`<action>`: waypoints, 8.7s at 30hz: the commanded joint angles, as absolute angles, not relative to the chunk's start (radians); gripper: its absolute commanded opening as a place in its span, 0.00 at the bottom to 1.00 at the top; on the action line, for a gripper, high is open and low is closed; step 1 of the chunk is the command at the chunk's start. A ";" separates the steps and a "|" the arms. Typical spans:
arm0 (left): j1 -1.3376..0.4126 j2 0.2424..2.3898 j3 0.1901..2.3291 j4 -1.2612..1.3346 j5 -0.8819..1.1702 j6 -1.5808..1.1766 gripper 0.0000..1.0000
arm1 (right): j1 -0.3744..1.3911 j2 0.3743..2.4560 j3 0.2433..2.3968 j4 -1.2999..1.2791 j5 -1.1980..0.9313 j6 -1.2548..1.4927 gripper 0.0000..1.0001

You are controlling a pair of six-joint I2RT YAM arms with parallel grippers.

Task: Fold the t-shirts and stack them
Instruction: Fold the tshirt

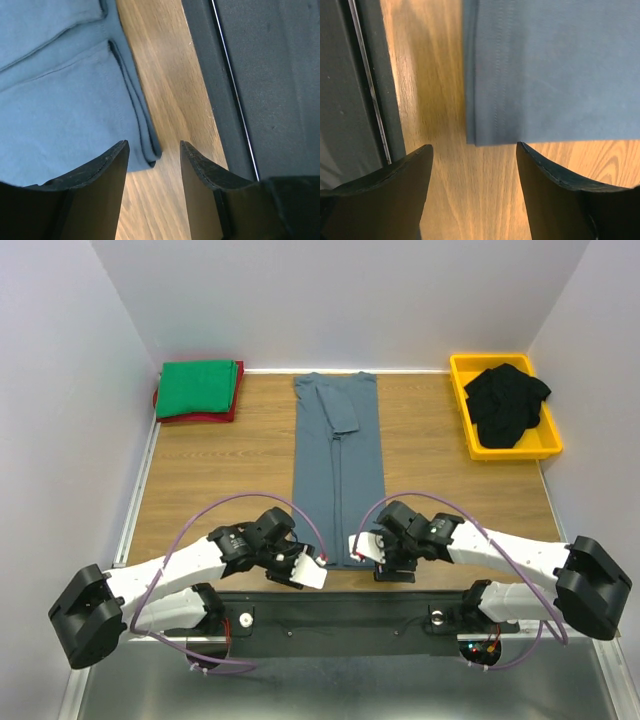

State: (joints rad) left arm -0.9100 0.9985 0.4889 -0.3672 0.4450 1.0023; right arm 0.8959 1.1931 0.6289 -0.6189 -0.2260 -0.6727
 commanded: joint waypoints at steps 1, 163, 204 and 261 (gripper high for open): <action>-0.933 1.003 0.456 -0.281 0.414 1.023 0.57 | 0.939 1.198 0.614 -0.509 -0.167 -0.724 0.73; -0.637 1.239 0.568 -0.054 0.381 1.031 0.47 | 0.686 1.448 0.796 -0.344 -0.092 -0.770 0.55; -0.736 0.997 0.961 -0.873 0.761 1.023 0.00 | 0.706 1.069 1.038 -1.117 -0.428 -0.620 0.01; -0.455 1.396 1.104 -0.486 0.776 0.997 0.53 | 0.328 1.783 1.493 -0.851 -0.672 -0.535 0.59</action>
